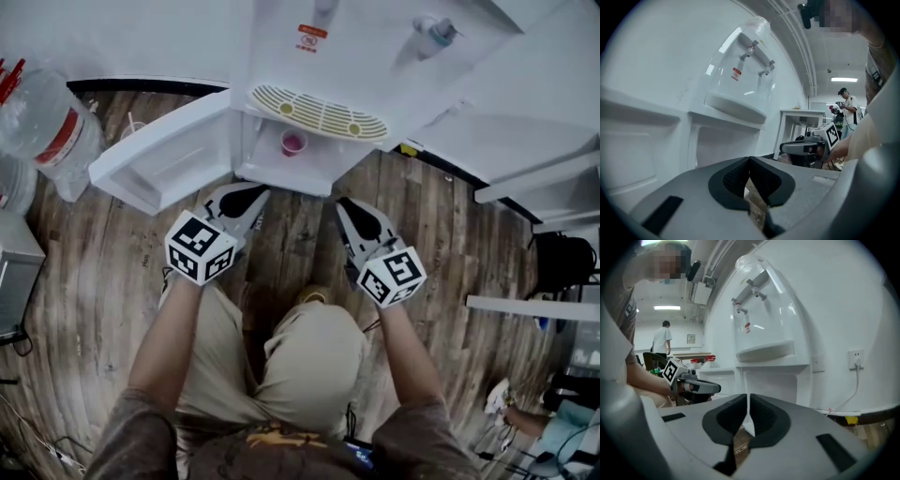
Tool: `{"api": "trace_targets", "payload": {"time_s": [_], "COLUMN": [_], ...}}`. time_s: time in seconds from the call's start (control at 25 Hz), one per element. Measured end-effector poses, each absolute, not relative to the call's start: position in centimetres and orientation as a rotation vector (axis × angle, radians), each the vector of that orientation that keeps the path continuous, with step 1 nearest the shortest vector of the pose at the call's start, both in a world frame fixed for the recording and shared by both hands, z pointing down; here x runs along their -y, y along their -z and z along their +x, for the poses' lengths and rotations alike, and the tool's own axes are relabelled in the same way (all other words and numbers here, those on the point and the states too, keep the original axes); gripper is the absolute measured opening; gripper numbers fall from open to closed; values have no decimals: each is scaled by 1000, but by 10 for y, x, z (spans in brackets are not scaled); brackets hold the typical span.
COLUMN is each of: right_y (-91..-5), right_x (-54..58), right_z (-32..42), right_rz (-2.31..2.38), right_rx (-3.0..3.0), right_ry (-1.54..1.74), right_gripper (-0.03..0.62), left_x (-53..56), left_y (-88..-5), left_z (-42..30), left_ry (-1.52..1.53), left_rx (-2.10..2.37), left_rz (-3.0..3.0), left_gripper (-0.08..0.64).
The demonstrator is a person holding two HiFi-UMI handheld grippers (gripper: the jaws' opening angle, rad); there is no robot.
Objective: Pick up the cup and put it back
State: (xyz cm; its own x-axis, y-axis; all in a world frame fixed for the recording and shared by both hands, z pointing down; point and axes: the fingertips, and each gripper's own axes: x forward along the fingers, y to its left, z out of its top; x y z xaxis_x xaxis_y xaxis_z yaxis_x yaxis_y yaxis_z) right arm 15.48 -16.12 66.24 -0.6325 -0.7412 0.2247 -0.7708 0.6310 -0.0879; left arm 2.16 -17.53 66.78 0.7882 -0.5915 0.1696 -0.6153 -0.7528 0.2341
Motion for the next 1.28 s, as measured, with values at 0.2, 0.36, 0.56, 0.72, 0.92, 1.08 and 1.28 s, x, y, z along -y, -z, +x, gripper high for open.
{"api": "trace_targets", "payload": {"time_s": [0.2, 0.36, 0.56, 0.72, 0.92, 1.08, 1.28], "right_y": [-643, -609, -535, -457, -337, -237, -124], "right_x": [158, 163, 168, 159, 134, 116, 94], "right_z": [138, 131, 127, 123, 119, 127, 132], "right_rz": [1171, 1160, 1113, 1077, 1002, 1010, 1018], "right_rx": [2685, 2704, 2748, 2759, 2758, 2776, 2799], "right_ry": [-189, -213, -278, -347, -367, -430, -474], "right_gripper": [3, 4, 3, 3, 5, 5, 5], "left_x": [172, 172, 174, 156, 126, 101, 73], "left_y": [-634, -587, -525, -453, -334, -239, -128], "left_z": [29, 30, 34, 33, 26, 28, 31], "left_ry": [-82, -33, -33, -63, -84, -133, -170], "left_rx": [966, 958, 1009, 1055, 1086, 1060, 1004], "left_rz": [2724, 2728, 2679, 2633, 2571, 2558, 2564], "left_gripper": [2, 2, 3, 3, 2, 3, 2]}}
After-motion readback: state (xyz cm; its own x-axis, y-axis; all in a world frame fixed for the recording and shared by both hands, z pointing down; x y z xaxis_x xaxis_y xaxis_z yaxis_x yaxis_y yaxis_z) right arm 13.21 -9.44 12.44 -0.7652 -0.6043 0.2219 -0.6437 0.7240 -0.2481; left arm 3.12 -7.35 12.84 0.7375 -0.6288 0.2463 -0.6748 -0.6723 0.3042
